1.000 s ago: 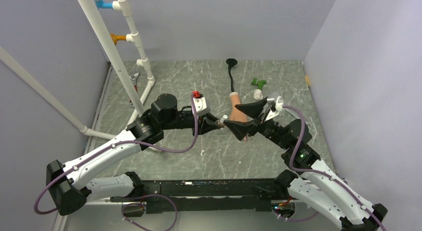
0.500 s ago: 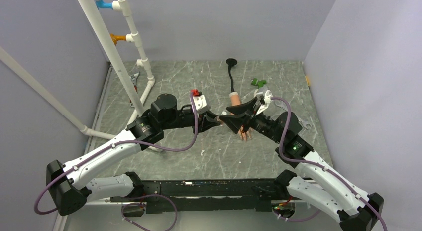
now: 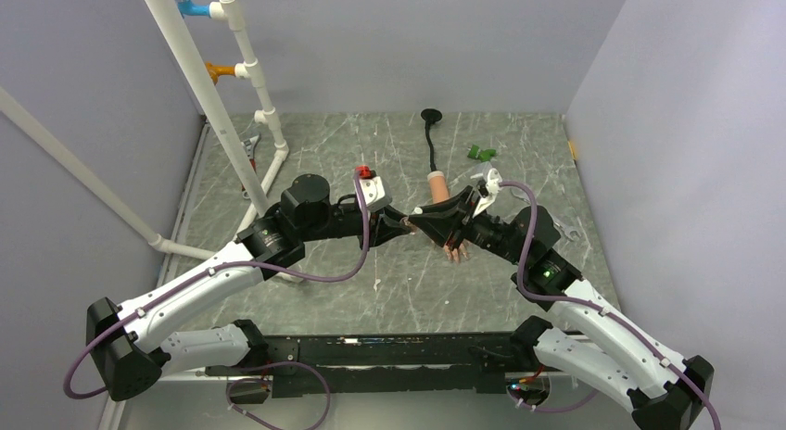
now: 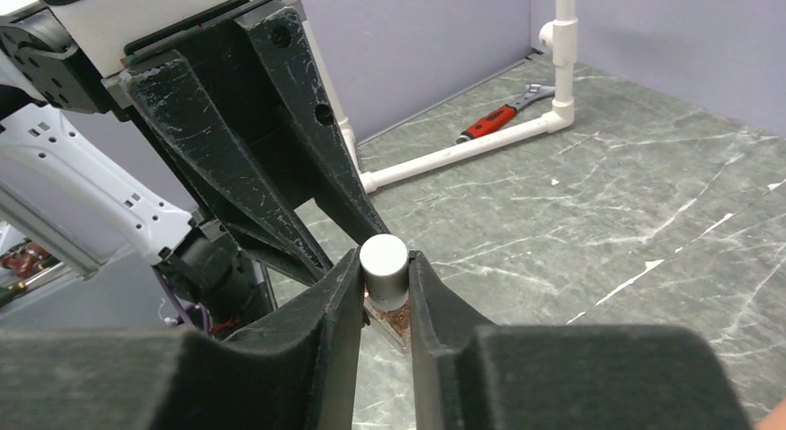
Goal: Paint the nails
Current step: Unscrew the nail polish bottle.
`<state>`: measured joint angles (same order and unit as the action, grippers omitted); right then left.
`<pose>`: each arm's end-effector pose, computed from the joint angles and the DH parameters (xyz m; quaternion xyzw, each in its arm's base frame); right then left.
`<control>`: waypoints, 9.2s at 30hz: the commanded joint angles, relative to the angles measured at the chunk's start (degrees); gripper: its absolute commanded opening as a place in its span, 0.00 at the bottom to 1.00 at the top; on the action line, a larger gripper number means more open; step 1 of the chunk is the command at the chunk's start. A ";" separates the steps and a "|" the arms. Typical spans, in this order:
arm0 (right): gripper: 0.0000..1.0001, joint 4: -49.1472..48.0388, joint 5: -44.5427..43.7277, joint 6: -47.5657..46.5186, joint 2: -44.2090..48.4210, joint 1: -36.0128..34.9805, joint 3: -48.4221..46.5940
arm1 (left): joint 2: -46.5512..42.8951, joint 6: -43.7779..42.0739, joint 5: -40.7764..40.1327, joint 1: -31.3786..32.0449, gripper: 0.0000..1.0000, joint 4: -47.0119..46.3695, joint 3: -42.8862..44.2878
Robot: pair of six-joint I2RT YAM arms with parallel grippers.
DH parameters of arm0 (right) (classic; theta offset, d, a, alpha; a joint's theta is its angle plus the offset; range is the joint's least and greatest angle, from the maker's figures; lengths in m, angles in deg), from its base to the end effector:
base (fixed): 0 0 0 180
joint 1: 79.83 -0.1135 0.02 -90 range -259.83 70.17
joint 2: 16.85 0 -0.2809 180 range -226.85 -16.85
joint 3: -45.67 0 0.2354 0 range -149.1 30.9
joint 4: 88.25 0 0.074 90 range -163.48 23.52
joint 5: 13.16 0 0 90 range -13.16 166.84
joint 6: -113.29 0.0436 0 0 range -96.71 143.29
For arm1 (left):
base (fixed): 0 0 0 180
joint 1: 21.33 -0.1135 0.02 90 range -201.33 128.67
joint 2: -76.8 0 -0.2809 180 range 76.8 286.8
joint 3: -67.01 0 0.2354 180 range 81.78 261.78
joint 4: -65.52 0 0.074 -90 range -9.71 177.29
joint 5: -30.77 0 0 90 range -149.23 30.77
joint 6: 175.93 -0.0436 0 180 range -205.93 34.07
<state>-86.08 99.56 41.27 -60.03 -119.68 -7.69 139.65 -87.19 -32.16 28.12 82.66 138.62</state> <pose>0.1120 0.1154 0.3632 -0.2680 0.6033 0.4709 0.5853 0.1384 -0.1923 0.3829 0.4533 0.5995 -0.4211 0.5077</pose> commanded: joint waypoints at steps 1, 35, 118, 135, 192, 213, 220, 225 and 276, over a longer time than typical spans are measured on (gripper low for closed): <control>0.20 -4.30 3.50 -0.43 -0.06 -0.32 -0.38 | 0.06 0.17 -0.19 -0.15 0.00 -2.46 0.64; 1.00 5.39 8.73 -8.36 5.37 -0.32 0.64 | -1.17 -6.53 5.23 -1.13 0.00 4.53 2.84; 0.47 28.13 -18.37 22.22 -12.40 -1.90 -18.88 | 7.29 0.70 -0.13 -1.93 0.00 5.55 6.56; 0.11 30.75 -21.12 21.65 -13.91 -4.89 -19.73 | 7.12 0.64 -0.13 -1.93 0.00 5.52 6.42; 0.45 38.37 -24.95 23.37 -14.52 -5.75 -26.26 | 5.52 -1.60 -0.88 -1.99 0.00 5.01 5.39; 0.20 40.22 -23.54 21.04 -15.23 -6.97 -26.10 | 6.67 -1.43 -1.06 -1.99 0.00 5.17 5.49; 0.05 40.62 -23.76 19.54 -13.77 -7.04 -24.84 | 6.26 -1.46 -0.66 -1.98 0.00 5.11 5.39; 0.08 35.07 -16.05 14.07 -10.39 -6.98 -22.18 | 5.49 -2.93 1.45 -1.90 0.00 6.95 6.16; 0.70 45.01 -28.36 22.91 -14.24 -6.94 -29.73 | 5.27 -5.05 -3.51 -1.09 0.00 8.24 6.32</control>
<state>-41.19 70.53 62.58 -72.46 -126.50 -33.68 146.01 -92.24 -32.55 26.39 92.54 143.19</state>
